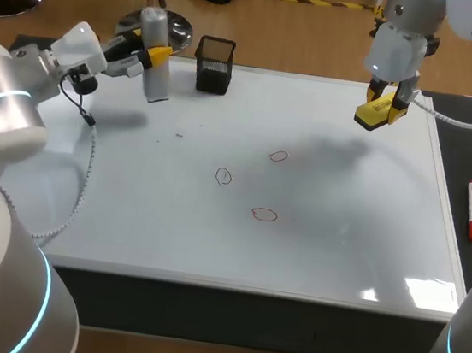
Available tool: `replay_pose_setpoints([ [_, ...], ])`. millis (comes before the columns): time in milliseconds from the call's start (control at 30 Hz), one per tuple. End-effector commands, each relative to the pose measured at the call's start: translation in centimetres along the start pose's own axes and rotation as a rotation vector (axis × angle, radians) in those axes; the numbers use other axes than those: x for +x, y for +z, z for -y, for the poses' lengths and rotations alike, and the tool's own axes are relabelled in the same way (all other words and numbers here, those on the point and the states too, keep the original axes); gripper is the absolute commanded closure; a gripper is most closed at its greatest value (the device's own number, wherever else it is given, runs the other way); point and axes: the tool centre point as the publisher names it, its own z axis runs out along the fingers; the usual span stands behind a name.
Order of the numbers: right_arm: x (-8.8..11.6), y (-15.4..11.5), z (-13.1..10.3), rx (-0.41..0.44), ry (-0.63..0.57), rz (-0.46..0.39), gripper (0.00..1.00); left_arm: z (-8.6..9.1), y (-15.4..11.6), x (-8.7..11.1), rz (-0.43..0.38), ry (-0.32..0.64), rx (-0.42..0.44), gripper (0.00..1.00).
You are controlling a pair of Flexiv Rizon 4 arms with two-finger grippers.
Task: Pick up the inspection probe, press it on each red-marked spot on the whiteboard one by one, put down the probe, pick up the eraser, and wipe off all the red marks.
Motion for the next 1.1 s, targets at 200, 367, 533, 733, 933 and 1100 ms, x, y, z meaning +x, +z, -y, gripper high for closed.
replay_pose_setpoints([
  [200,0.0,-0.2,0.0,0.002,-0.001,-0.004,1.00,-0.4,0.0,-0.6,0.011,-0.011,-0.013,1.00],
  [367,0.0,-0.2,0.0,0.002,-0.001,-0.004,1.00,-0.4,0.0,-0.6,0.011,-0.011,-0.013,1.00],
  [533,0.0,-0.2,0.0,0.002,-0.001,-0.004,1.00,-0.4,0.0,-0.6,0.011,-0.011,-0.013,1.00],
  [733,0.0,-0.2,0.0,0.002,-0.001,-0.004,1.00,-0.4,0.0,-0.6,0.011,-0.011,-0.013,1.00],
  [933,-0.3,-0.2,-0.1,0.007,-0.010,-0.002,1.00,-0.4,0.0,-0.6,0.011,-0.011,-0.013,1.00],
  [1100,-2.0,0.6,-1.7,0.003,-0.073,-0.014,1.00,-0.4,0.0,-0.6,0.011,-0.011,-0.013,1.00],
])
